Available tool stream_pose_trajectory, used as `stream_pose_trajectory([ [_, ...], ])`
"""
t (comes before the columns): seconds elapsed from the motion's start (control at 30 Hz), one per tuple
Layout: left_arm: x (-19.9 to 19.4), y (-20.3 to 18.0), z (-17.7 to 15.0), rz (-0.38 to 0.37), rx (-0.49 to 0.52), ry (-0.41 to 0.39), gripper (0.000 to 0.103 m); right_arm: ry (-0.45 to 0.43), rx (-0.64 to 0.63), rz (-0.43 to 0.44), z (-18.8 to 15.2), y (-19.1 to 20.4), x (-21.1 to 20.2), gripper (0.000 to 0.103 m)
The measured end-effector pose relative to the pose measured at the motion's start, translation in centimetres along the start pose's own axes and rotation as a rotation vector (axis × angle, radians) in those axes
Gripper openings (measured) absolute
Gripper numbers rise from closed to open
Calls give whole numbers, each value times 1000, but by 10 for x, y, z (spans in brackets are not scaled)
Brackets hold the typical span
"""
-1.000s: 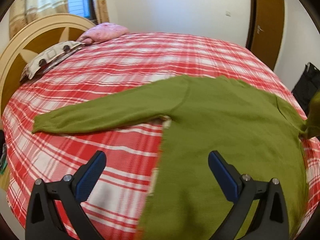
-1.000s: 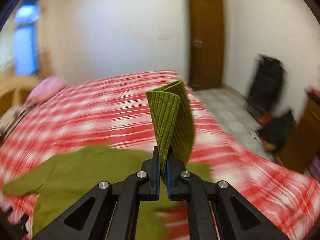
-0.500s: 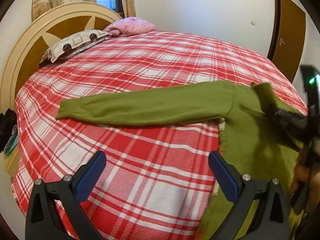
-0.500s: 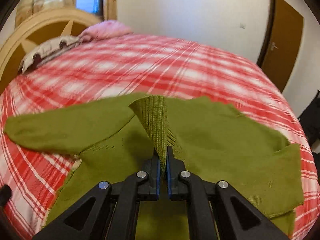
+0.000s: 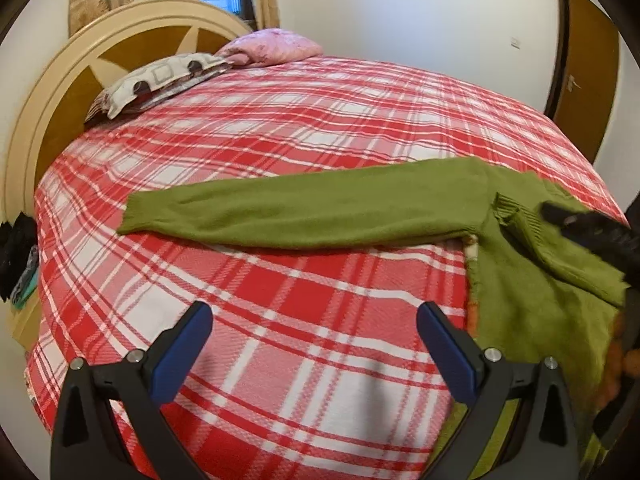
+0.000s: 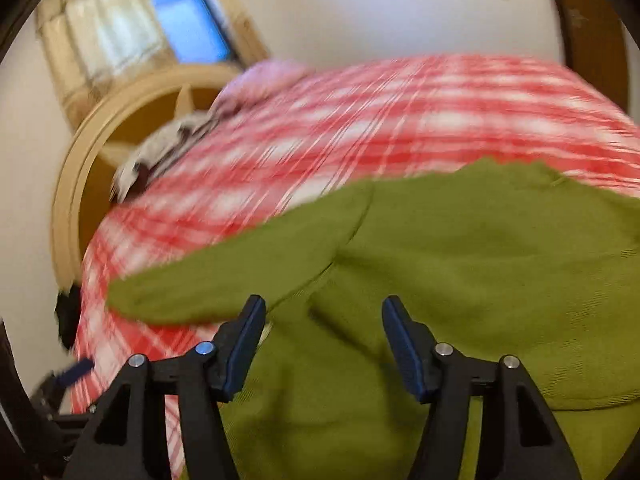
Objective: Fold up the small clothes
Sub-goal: 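Carry the sleeve across the sweater body and release it with the right gripper, then grasp the other sleeve cuff with the left gripper and fold it across the body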
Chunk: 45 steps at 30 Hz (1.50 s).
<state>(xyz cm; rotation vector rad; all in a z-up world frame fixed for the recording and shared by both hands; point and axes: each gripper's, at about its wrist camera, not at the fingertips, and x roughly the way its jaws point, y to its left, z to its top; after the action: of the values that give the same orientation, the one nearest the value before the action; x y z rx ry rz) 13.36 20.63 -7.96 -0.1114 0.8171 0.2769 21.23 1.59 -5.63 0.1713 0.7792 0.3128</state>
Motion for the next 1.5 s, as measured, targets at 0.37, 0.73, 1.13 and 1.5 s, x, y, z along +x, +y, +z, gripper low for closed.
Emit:
stream_pose_trajectory([
  [0.37, 24, 119, 12, 126, -338, 15, 103, 126, -19, -87, -17, 7, 35, 15],
  [0.73, 89, 160, 49, -35, -614, 122, 70, -13, -93, 40, -45, 52, -63, 16],
  [1.13, 128, 144, 64, -46, -638, 126, 9, 15, 52, 31, -75, 26, -91, 16],
  [1.5, 63, 53, 112, -6, -325, -51, 8, -48, 192, -25, -78, -22, -120, 16],
])
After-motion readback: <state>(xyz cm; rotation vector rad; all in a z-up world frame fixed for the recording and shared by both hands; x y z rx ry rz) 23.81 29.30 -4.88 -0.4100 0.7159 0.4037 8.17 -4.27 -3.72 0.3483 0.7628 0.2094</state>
